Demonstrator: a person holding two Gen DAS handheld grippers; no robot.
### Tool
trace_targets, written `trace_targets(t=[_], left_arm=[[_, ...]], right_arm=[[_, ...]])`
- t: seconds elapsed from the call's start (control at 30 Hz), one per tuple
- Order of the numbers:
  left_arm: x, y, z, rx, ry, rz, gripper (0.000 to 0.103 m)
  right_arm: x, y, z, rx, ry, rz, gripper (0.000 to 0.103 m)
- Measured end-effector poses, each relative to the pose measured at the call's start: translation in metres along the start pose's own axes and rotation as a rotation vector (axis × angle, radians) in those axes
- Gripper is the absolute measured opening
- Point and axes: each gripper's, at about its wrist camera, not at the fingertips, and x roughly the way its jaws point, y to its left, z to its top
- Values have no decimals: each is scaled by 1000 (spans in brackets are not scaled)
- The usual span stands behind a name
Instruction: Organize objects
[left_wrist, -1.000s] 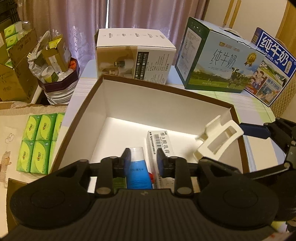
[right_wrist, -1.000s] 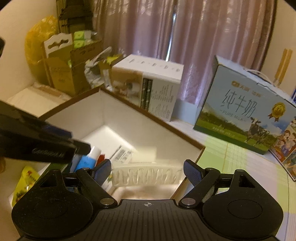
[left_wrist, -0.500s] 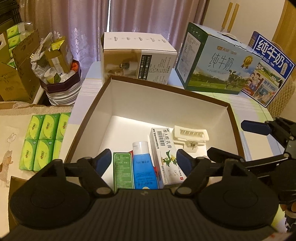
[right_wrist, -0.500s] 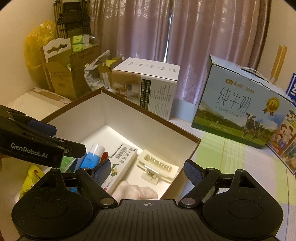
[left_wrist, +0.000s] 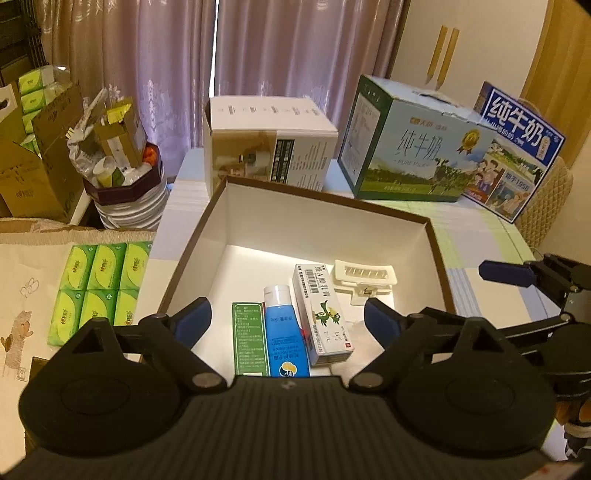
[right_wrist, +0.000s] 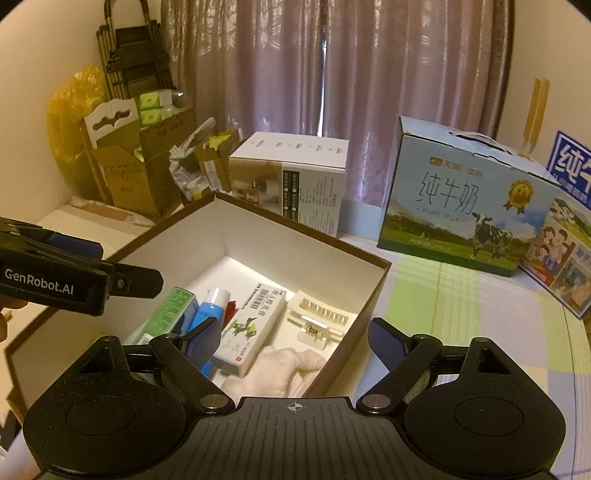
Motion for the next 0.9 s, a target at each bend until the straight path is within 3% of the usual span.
trace_targets(t=[0.47,0.9], left_arm=[[-56,-2,-27,14,-74,-40,95],[-119,-22,-75,-4,-112,-58,98]], right_arm=[[-74,22,-27,126,-34,-11,84],[-137,24,-55,147,-70,56,84]])
